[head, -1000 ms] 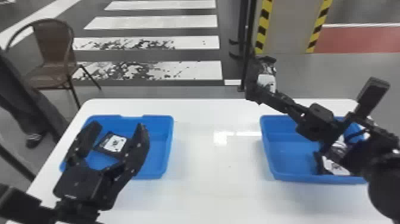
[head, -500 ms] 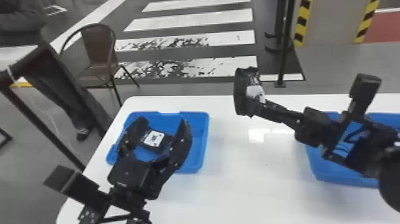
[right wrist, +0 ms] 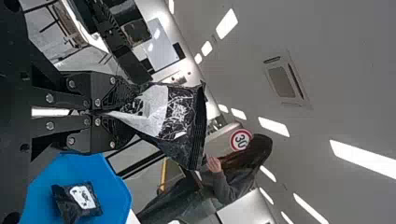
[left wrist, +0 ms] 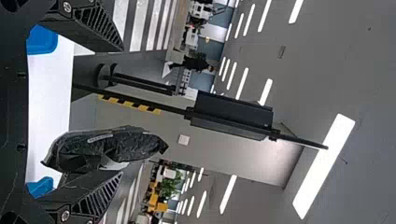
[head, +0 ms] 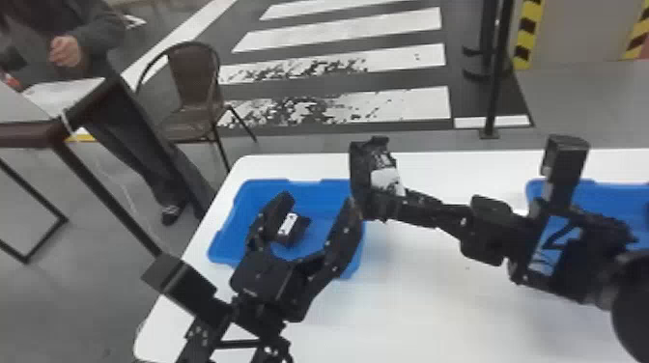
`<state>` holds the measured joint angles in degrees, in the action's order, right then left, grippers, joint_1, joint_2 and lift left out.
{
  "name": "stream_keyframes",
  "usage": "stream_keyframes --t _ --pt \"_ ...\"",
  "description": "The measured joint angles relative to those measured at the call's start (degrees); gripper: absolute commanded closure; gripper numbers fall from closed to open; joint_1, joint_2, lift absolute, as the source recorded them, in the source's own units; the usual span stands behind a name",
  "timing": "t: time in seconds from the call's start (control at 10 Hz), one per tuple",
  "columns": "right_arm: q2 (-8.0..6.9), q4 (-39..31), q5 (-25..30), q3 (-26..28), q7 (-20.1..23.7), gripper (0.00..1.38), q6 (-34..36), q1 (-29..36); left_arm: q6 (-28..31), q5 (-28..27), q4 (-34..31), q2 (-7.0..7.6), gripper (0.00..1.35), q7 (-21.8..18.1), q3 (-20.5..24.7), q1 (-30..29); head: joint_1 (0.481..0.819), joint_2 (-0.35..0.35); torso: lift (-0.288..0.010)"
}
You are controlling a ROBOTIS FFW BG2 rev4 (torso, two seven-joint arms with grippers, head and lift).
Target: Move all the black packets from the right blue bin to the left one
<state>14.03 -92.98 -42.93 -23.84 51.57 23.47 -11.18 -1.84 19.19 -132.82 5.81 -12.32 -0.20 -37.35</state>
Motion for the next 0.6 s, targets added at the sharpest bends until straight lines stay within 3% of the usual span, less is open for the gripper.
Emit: stream_keyframes --t 0.4,0.5,0.6 --pt "0.3 -0.07 -2.88 -7.18 -1.58 1.11 -0.18 -0.42 3.07 0.12 0.0 0.14 0.13 -0.86 -0.32 0.85 0.695 0.35 -0.14" --pt "0.36 0.34 -3.14 -8.0 -1.66 1.11 -0.29 -0.58 2.64 0.05 -0.01 0.16 0.64 -0.85 -0.35 0.9 0.695 0.35 -0.14" --pt "0.42 0.7 -3.59 -8.2 -1.75 1.11 -0.65 -0.63 3.29 -0.53 -0.43 0.17 1.27 -0.69 -0.28 0.76 0.695 0.35 -0.14"
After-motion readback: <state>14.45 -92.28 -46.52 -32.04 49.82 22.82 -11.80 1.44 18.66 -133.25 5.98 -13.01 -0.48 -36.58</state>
